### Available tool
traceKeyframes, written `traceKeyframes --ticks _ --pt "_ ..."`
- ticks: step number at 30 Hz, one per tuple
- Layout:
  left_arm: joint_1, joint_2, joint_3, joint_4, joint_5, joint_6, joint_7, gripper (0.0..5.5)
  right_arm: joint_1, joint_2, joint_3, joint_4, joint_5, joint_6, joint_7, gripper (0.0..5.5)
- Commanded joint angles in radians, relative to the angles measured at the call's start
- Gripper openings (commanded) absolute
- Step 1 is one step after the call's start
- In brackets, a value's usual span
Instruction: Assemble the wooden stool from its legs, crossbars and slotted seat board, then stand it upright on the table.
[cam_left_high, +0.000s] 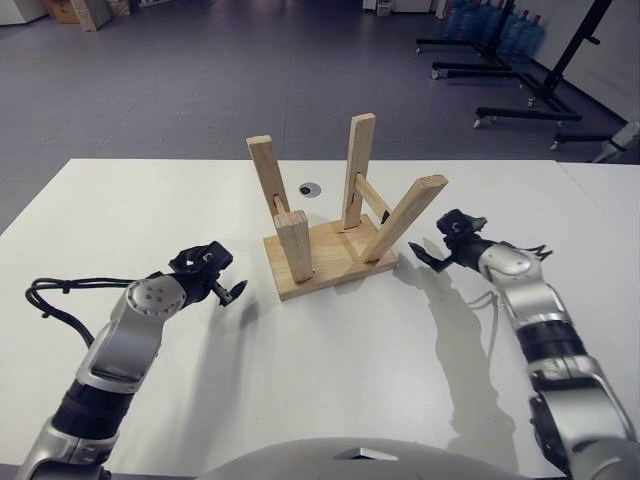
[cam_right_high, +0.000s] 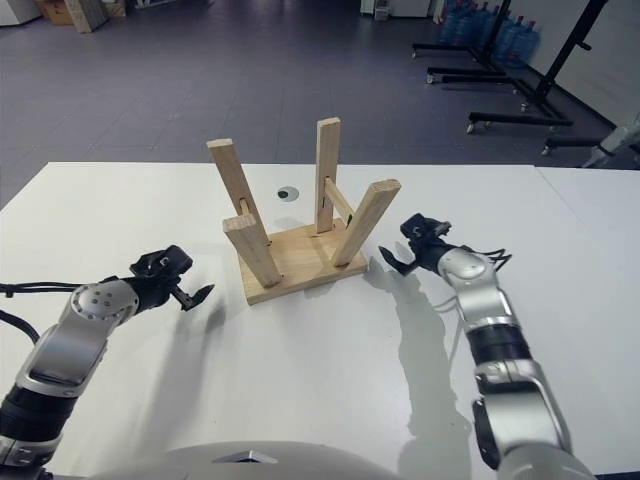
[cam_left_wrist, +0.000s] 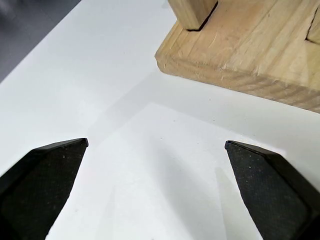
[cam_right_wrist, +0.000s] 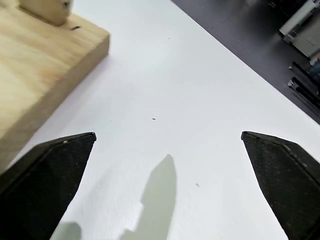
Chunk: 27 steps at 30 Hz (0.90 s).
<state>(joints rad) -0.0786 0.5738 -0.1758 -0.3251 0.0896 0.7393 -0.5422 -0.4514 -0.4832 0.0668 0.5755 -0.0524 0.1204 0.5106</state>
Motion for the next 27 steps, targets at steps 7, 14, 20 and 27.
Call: traceKeyframes --ticks 7,14,20,27 --pt "-0.052 -0.16 -0.094 0.143 0.004 -0.049 0.079 5.04 -0.094 0.09 0.018 0.348 0.006 -0.215 0.069 5.38" --pt "-0.058 -0.087 -0.028 0.144 0.001 -0.067 0.054 5.04 0.006 0.058 0.003 0.076 0.088 -0.131 0.209 5.38" --pt "-0.055 -0.019 0.003 0.008 -0.014 -0.004 0.009 5.04 0.164 0.016 0.021 -0.272 0.093 0.029 0.229 5.38" --pt "-0.051 -0.023 -0.035 -0.081 -0.025 0.057 -0.004 5.04 0.282 -0.05 0.031 -0.472 0.081 0.119 0.244 5.38"
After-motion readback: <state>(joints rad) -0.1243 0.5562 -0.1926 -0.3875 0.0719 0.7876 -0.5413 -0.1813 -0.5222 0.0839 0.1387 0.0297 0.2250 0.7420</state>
